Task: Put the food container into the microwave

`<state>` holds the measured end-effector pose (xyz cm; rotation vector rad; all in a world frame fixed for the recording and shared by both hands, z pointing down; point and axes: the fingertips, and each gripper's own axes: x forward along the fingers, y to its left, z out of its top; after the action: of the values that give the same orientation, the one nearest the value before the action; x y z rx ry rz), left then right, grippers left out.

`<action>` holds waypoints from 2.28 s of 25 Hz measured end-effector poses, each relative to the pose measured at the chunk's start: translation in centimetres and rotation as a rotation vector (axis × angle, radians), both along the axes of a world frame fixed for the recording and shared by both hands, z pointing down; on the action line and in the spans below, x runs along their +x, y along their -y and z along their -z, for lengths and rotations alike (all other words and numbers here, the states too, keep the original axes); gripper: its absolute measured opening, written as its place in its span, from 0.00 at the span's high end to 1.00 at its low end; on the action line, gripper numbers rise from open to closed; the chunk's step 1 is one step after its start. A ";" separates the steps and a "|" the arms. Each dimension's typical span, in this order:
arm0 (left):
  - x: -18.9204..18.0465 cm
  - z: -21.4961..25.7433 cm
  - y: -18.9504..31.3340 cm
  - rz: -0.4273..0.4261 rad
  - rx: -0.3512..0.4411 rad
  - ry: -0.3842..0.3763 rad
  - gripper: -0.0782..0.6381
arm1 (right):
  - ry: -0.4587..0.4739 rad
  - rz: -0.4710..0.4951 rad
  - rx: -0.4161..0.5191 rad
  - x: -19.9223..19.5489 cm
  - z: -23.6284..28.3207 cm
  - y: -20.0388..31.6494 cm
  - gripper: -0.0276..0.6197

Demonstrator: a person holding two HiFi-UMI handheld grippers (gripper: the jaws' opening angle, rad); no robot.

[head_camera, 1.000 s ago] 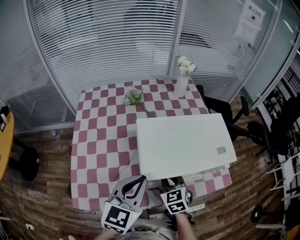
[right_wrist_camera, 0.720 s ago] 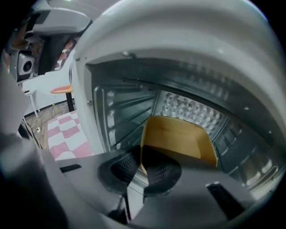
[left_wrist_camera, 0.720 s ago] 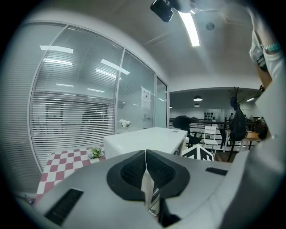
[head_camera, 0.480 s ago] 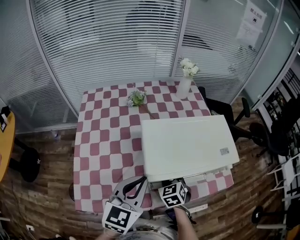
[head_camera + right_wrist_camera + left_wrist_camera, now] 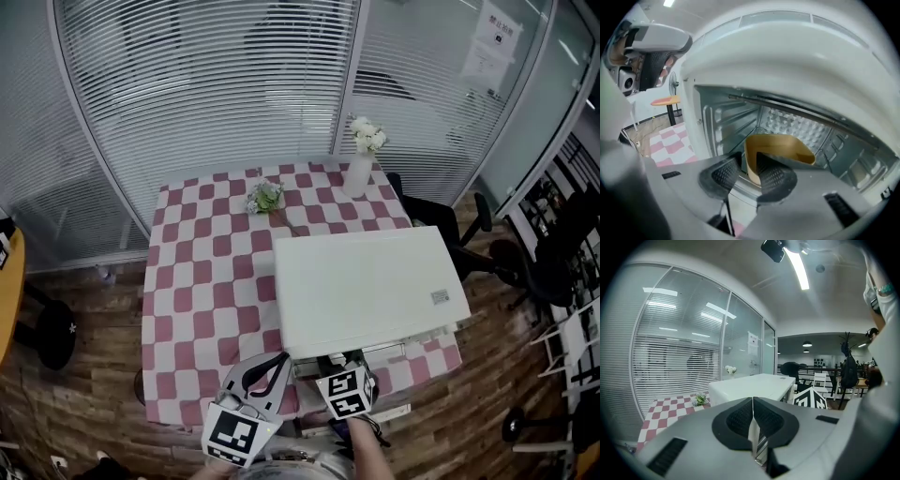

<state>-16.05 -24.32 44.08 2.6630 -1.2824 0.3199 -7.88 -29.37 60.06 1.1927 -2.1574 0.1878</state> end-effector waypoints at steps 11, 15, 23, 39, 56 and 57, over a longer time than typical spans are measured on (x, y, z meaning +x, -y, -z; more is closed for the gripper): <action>3.4 -0.7 -0.6 0.000 -0.041 -0.001 0.87 | 0.084 -0.014 -0.003 3.8 1.1 -2.4 0.92; 5.3 -1.0 -0.9 0.017 -0.042 -0.010 0.87 | 0.152 0.020 -0.018 4.7 1.8 -3.7 0.97; 9.1 -1.3 -2.4 0.035 -0.047 -0.014 0.87 | 0.263 0.053 0.053 6.7 7.0 -5.6 0.97; 13.2 3.6 -3.0 0.060 0.060 -0.006 0.87 | 0.469 0.154 0.285 7.9 19.9 -7.5 0.97; 13.6 3.7 -3.4 0.119 0.068 -0.002 0.87 | 0.467 0.246 0.263 7.8 20.5 -8.3 0.97; 13.6 3.6 -3.4 0.120 0.068 -0.001 0.87 | 0.466 0.249 0.260 7.8 20.5 -8.2 0.97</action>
<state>-2.49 -20.96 40.43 2.6253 -1.4708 0.2637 -0.11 -21.13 39.56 1.0818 -2.7864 0.0820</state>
